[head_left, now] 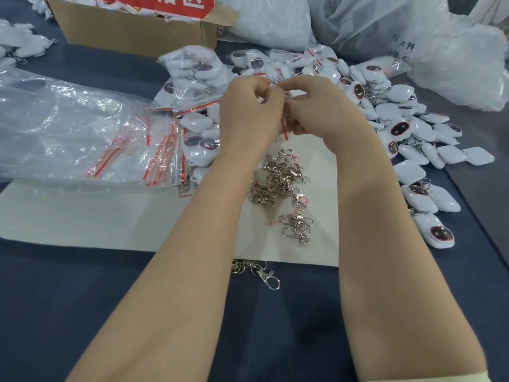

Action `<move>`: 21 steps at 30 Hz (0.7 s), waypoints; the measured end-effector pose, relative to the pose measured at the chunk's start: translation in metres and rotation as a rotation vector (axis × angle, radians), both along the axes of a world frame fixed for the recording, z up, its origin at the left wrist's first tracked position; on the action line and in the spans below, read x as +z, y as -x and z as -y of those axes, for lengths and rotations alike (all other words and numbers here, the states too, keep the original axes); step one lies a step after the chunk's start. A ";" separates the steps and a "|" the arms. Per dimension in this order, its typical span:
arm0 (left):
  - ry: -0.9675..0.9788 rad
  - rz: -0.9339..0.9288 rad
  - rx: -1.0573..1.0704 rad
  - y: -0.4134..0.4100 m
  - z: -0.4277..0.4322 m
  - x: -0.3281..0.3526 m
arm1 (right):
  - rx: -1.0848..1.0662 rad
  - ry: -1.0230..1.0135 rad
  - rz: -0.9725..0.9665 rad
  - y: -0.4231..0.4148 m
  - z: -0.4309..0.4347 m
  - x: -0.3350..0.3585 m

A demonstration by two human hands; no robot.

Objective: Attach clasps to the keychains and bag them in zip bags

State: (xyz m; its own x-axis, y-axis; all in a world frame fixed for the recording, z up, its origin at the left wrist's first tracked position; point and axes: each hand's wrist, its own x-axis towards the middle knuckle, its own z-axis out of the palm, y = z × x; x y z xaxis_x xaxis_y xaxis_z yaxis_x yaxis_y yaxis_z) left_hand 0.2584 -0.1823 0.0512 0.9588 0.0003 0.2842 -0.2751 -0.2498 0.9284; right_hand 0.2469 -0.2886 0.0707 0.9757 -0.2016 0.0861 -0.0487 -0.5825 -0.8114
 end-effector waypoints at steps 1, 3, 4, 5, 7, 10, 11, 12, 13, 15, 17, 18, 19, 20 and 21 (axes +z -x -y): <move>0.018 -0.004 -0.002 0.000 0.000 0.001 | -0.024 0.015 0.011 0.000 0.000 -0.001; 0.076 -0.003 -0.006 0.001 0.000 0.003 | -0.055 0.045 0.038 0.000 -0.003 -0.003; 0.102 0.001 -0.003 0.001 0.000 0.004 | -0.040 0.053 0.041 0.000 -0.004 -0.004; 0.128 0.003 0.002 0.001 -0.001 0.006 | -0.006 0.048 0.034 -0.001 -0.005 -0.005; 0.179 -0.003 0.010 0.000 -0.004 0.008 | 0.062 0.062 -0.004 0.001 -0.006 -0.002; 0.228 -0.018 0.022 -0.002 -0.007 0.010 | 0.151 0.043 -0.038 0.002 -0.005 0.002; 0.241 -0.021 0.019 -0.002 -0.008 0.010 | 0.165 0.010 -0.037 0.002 -0.005 0.002; 0.247 -0.019 0.016 -0.002 -0.008 0.010 | 0.165 -0.028 -0.032 0.003 -0.006 0.002; 0.246 -0.013 0.014 -0.001 -0.008 0.011 | 0.155 -0.060 -0.025 0.003 -0.007 0.002; 0.245 -0.006 0.017 -0.001 -0.009 0.013 | 0.112 -0.105 0.018 0.002 -0.008 0.002; 0.272 0.002 0.026 -0.002 -0.011 0.015 | 0.020 -0.069 0.114 0.000 -0.006 0.005; 0.294 0.003 0.032 -0.002 -0.012 0.016 | -0.035 -0.016 0.160 0.000 -0.004 0.006; 0.321 0.001 0.039 -0.002 -0.013 0.018 | -0.072 0.022 0.184 0.000 -0.002 0.008; 0.350 -0.005 0.043 -0.002 -0.015 0.019 | -0.076 0.026 0.170 0.002 0.001 0.009; 0.388 -0.010 0.041 -0.001 -0.016 0.020 | -0.046 -0.010 0.112 0.004 0.003 0.009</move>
State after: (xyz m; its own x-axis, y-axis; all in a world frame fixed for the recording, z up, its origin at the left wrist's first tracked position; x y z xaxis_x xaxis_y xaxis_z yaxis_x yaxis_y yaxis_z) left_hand 0.2596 -0.1664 0.0716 0.9585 0.1440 0.2461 -0.2626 0.1099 0.9586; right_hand 0.2428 -0.2914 0.0801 0.9497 -0.2472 0.1922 0.0166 -0.5733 -0.8192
